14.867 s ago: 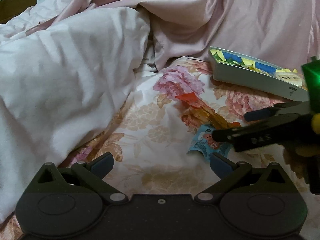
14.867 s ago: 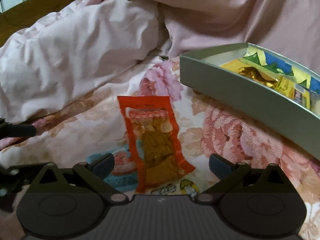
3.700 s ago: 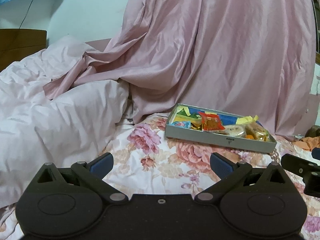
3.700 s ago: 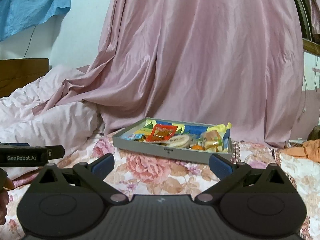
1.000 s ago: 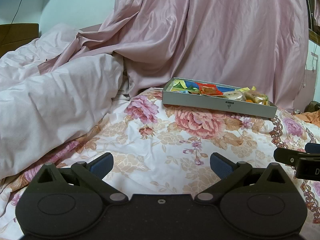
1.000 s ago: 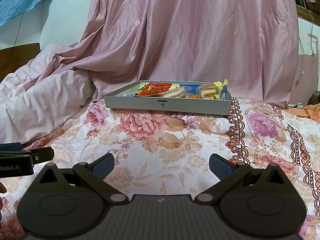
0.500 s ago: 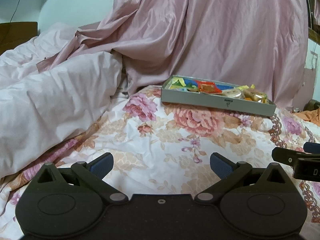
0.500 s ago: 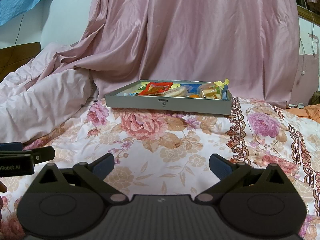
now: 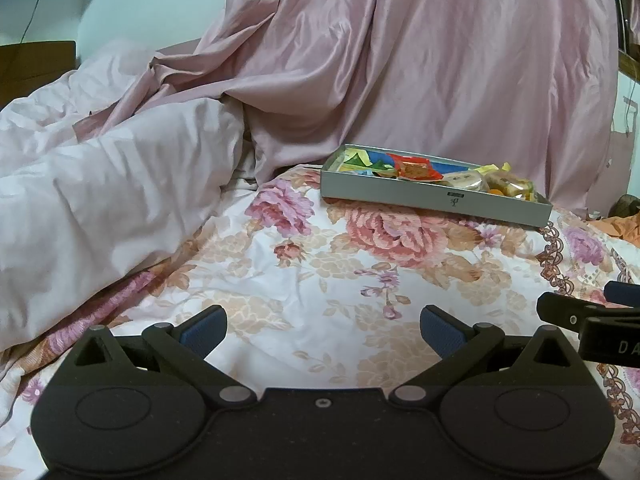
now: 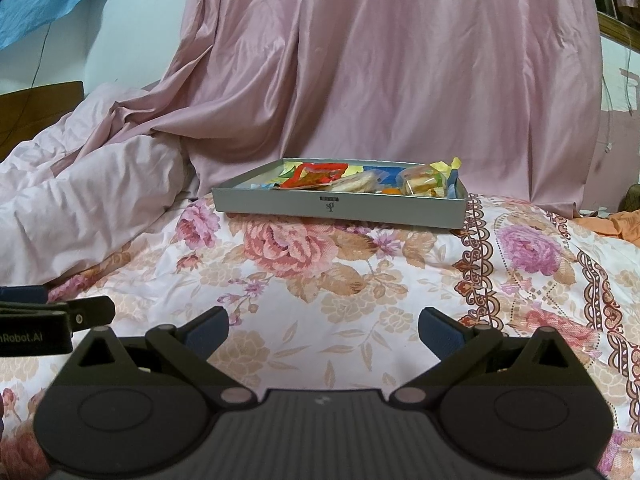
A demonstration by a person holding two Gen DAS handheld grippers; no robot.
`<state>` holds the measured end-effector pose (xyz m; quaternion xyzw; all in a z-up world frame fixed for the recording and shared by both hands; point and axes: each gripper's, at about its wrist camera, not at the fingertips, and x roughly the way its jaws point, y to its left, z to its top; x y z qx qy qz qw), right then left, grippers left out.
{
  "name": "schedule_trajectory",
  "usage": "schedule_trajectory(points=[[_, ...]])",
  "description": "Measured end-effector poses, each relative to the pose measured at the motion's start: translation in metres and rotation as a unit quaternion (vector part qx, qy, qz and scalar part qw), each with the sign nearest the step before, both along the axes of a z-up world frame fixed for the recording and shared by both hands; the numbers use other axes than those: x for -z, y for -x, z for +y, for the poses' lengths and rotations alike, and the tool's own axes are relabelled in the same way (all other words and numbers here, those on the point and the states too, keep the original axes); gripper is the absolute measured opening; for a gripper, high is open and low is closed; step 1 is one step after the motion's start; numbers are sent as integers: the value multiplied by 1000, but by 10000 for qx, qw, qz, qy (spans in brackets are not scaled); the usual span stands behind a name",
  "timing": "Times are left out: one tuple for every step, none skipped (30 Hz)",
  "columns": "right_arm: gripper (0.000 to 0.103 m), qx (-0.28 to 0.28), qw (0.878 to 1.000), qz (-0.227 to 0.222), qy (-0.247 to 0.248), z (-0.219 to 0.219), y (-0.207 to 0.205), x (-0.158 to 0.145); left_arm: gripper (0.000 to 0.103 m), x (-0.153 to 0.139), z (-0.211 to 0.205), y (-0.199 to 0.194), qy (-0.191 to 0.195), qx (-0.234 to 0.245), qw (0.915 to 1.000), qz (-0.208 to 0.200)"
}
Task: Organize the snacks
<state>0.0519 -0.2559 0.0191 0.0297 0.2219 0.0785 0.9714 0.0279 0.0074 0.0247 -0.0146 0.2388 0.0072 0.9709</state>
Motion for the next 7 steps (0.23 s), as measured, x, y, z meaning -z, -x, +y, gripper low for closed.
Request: schedule_trajectory(points=[[103, -2, 10000, 2, 2, 0, 1, 0, 102, 0, 0, 0, -1, -1, 10000, -3], [103, -1, 10000, 0, 3, 1, 1, 0, 102, 0, 0, 0, -6, -8, 10000, -8], [103, 1, 10000, 0, 3, 1, 1, 0, 102, 0, 0, 0, -13, -15, 10000, -12], [103, 0, 10000, -1, 6, 1, 1, 1, 102, 0, 0, 0, -19, -23, 10000, -20], [103, 3, 10000, 3, 3, 1, 1, 0, 102, 0, 0, 0, -26, -27, 10000, -25], [103, 3, 10000, 3, 2, 1, 1, 0, 102, 0, 0, 0, -36, -35, 10000, -26], [103, 1, 10000, 3, 1, 1, 1, 0, 102, 0, 0, 1, -45, -43, 10000, -25]])
